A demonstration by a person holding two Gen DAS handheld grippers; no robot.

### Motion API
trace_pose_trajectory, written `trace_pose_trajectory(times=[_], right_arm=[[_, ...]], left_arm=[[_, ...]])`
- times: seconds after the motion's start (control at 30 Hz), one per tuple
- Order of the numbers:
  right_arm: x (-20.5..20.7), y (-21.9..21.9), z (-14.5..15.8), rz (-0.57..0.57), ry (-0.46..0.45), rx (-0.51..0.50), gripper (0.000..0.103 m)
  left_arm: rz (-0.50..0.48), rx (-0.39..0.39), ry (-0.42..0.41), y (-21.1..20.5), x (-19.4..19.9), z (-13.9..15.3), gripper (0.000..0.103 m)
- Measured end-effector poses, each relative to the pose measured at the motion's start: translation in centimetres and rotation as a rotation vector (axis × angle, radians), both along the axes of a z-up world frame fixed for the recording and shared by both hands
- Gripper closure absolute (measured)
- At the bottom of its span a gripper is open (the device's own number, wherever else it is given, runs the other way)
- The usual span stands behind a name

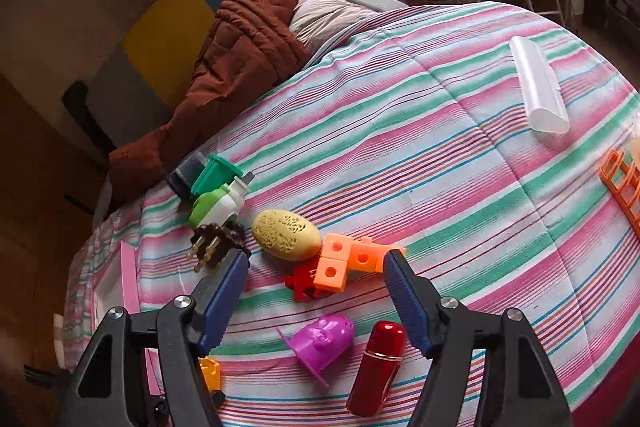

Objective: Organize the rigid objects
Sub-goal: 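Lift the orange slide with the left gripper while the right gripper approaches the brown brush, then grasp the brown spiky brush with the right gripper while the left holds the slide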

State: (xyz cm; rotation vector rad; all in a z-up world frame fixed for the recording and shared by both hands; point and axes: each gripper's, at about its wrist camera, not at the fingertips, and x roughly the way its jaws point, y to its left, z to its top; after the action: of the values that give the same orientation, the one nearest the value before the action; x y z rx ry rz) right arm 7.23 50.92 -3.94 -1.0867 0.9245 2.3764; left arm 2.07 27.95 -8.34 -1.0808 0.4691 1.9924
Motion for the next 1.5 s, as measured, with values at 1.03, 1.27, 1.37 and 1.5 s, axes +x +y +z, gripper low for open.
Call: trace_pose_trajectory(times=[1.03,1.27,1.37,1.5], right_arm=[[-8.7,-12.9,-3.7,0.622,-0.200,0.135,0.042],[-7.9,-13.9,-3.8,0.651,-0.211,0.178,0.042],[-7.9,-13.4,-3.9,0.654,-0.204,0.122,0.041],[-7.6,-13.2,-3.2,0.682,-0.142,0.030,0.036]], left_arm=[[0.117,0.174,-0.038,-10.4,0.8,5.4,0.077],[0.172,0.180,-0.028,-12.6,0.7,5.7,0.076],[0.192,0.176,-0.019,-13.3,0.6,5.8,0.076],[0.211,0.175,-0.019,-14.0,0.6,6.0,0.076]])
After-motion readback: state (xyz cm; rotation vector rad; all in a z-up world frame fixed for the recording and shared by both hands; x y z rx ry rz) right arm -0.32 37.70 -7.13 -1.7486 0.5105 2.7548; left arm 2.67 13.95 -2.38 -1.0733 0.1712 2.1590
